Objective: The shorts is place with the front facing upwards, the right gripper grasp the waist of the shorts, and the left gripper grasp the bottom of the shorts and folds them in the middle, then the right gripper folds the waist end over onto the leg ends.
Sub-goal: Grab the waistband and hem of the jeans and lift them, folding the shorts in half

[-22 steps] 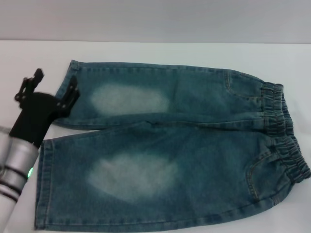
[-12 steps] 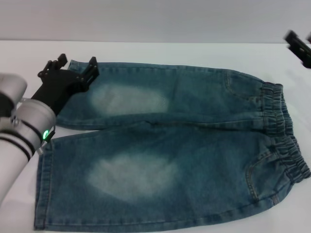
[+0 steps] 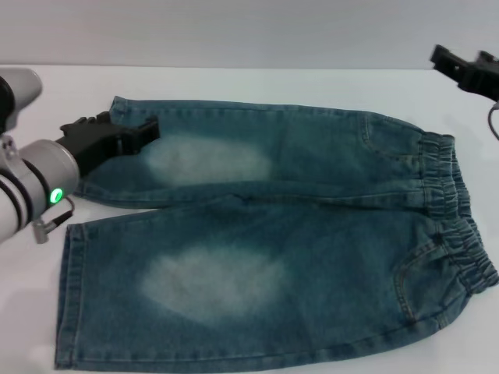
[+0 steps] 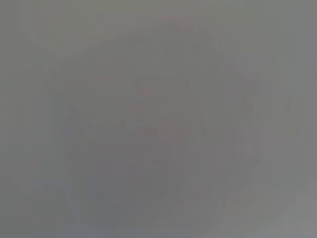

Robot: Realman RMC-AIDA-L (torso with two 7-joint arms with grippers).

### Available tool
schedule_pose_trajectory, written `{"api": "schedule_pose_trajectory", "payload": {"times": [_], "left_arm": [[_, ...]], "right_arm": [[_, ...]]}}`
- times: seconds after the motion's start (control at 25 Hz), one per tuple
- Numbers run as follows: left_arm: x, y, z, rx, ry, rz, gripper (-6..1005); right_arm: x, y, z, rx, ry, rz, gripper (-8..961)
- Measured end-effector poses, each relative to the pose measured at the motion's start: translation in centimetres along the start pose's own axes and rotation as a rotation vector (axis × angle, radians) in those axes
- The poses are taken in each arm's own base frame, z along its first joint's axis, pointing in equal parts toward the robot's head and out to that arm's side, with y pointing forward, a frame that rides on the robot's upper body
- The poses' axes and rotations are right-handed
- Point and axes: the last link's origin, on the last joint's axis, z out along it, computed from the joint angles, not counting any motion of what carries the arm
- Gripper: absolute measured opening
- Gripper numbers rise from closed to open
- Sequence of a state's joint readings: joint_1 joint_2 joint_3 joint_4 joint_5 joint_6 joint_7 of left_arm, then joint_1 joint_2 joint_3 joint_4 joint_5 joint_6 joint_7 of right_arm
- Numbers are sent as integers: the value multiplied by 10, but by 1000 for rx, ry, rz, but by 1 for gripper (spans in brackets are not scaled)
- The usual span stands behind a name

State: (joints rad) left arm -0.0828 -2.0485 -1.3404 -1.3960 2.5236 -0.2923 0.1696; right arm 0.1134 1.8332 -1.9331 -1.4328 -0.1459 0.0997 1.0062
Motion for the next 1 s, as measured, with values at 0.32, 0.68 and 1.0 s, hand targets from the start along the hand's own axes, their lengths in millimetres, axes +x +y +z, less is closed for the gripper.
{"api": "schedule_pose_trajectory", "payload": {"times": [0.32, 0.68, 1.0], "left_arm": [[14, 9, -17, -29, -17, 12, 796], [15, 12, -23, -46, -113, 55, 796], [23, 25, -48, -33, -271, 156, 796]], "right_arm": [[5, 26, -6, 20, 271, 43, 754], [-7, 14, -37, -22, 510, 81, 754], [-18, -10, -71, 25, 558, 120, 754]]}}
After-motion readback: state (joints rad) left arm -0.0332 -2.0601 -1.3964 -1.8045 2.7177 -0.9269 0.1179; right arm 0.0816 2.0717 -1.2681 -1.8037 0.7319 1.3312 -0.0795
